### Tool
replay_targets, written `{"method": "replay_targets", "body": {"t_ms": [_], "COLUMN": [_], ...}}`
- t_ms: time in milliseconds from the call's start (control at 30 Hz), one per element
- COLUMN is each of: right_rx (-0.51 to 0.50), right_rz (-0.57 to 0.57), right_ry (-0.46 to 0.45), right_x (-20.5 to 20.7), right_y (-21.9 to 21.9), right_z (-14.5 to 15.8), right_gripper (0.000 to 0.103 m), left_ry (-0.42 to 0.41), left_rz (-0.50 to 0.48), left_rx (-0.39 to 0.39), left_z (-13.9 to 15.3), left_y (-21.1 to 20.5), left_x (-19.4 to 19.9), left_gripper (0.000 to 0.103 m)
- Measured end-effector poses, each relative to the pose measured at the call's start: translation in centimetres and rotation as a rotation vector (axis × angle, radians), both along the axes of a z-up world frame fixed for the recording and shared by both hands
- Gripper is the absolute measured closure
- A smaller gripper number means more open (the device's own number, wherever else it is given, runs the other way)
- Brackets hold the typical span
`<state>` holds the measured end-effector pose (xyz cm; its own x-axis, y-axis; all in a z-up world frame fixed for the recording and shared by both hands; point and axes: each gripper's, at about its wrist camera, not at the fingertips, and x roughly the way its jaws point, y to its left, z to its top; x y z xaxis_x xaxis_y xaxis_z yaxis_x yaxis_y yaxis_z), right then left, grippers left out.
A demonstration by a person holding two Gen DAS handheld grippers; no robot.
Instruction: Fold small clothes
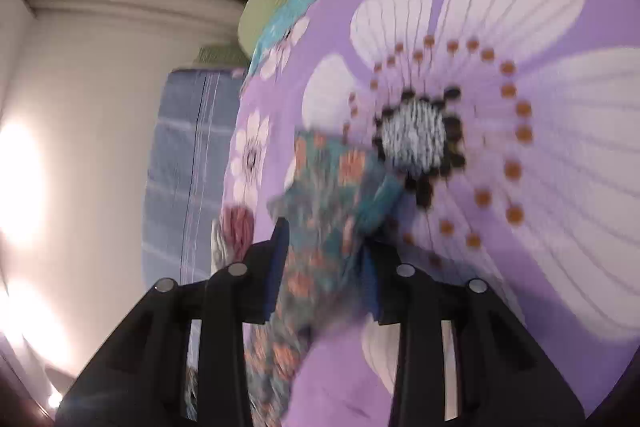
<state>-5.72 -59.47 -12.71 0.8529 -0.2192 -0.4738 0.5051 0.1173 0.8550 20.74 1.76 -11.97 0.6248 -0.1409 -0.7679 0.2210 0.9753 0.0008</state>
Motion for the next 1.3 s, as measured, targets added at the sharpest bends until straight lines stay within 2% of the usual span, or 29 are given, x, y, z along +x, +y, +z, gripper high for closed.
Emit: {"method": "replay_targets", "body": {"t_ms": [33, 67, 100, 167, 267, 400, 500, 600, 633, 700, 800, 900, 933, 1033, 1067, 1167, 1300], "right_rx": [-0.015, -0.022, -0.022, -0.038, -0.146, -0.285, -0.364, -0.413, -0.451, -0.498, -0.488, -0.485, -0.475, -0.469, -0.485, -0.523, -0.581], "right_rz": [-0.003, 0.005, 0.018, 0.049, 0.176, 0.494, 0.736, 0.939, 1.016, 1.112, 1.248, 1.280, 1.283, 1.285, 1.287, 1.301, 1.288], "right_ry": [0.028, 0.046, 0.042, 0.001, -0.019, -0.116, -0.171, -0.182, -0.151, -0.076, 0.040, 0.123, 0.128, 0.129, 0.135, 0.142, 0.137], "right_x": [0.3, 0.7, 1.0, 1.6, 5.5, 13.1, 17.6, 20.7, 21.4, 22.1, 21.7, 19.9, 19.4, 18.5, 18.1, 19.0, 18.8], "right_y": [-0.1, -0.2, 0.0, 0.8, 3.9, 13.6, 22.6, 30.2, 33.5, 37.1, 40.4, 41.1, 40.7, 39.2, 39.1, 38.5, 39.2], "right_z": [0.1, 0.3, 0.3, 1.1, 4.5, 9.1, 10.3, 9.7, 8.6, 6.8, 2.8, 0.3, -0.1, -0.5, -0.6, 0.0, 0.4], "right_gripper": [0.080, 0.092, 0.097, 0.098, 0.098, 0.098, 0.098, 0.098, 0.098, 0.097, 0.092, 0.088, 0.088, 0.085, 0.081, 0.078, 0.078], "left_ry": [0.002, 0.003, 0.003, 0.004, 0.005, 0.005, 0.006, 0.007, 0.008, 0.011, 0.013, 0.018, 0.027, 0.086, 0.103, 0.145, 0.214], "left_rz": [-0.001, -0.002, -0.003, -0.006, -0.009, -0.009, -0.010, -0.013, -0.014, -0.016, -0.019, -0.026, -0.032, -0.117, -0.150, -0.232, -0.276], "left_rx": [-0.009, -0.015, -0.019, -0.024, -0.024, -0.029, -0.039, -0.056, -0.063, -0.083, -0.124, -0.201, -0.231, -0.409, -0.443, -0.446, -0.434], "left_z": [0.0, 0.0, 0.0, -0.1, -0.1, -0.1, 0.0, 0.0, 0.0, 0.0, 0.2, 0.7, 0.8, 1.6, 1.8, 1.9, 0.7], "left_y": [0.1, 0.2, 0.3, 0.3, 0.2, 0.3, 0.4, 0.6, 0.7, 1.0, 1.5, 2.1, 2.2, 1.6, 1.0, -1.9, -5.6], "left_x": [0.0, 0.0, 0.0, 0.0, 0.0, 0.0, 0.0, 0.0, 0.0, 0.1, 0.1, 0.0, 0.0, 0.0, -0.1, 0.1, 1.4], "left_gripper": [0.029, 0.029, 0.028, 0.027, 0.026, 0.026, 0.026, 0.026, 0.025, 0.025, 0.025, 0.026, 0.030, 0.041, 0.042, 0.042, 0.042]}}
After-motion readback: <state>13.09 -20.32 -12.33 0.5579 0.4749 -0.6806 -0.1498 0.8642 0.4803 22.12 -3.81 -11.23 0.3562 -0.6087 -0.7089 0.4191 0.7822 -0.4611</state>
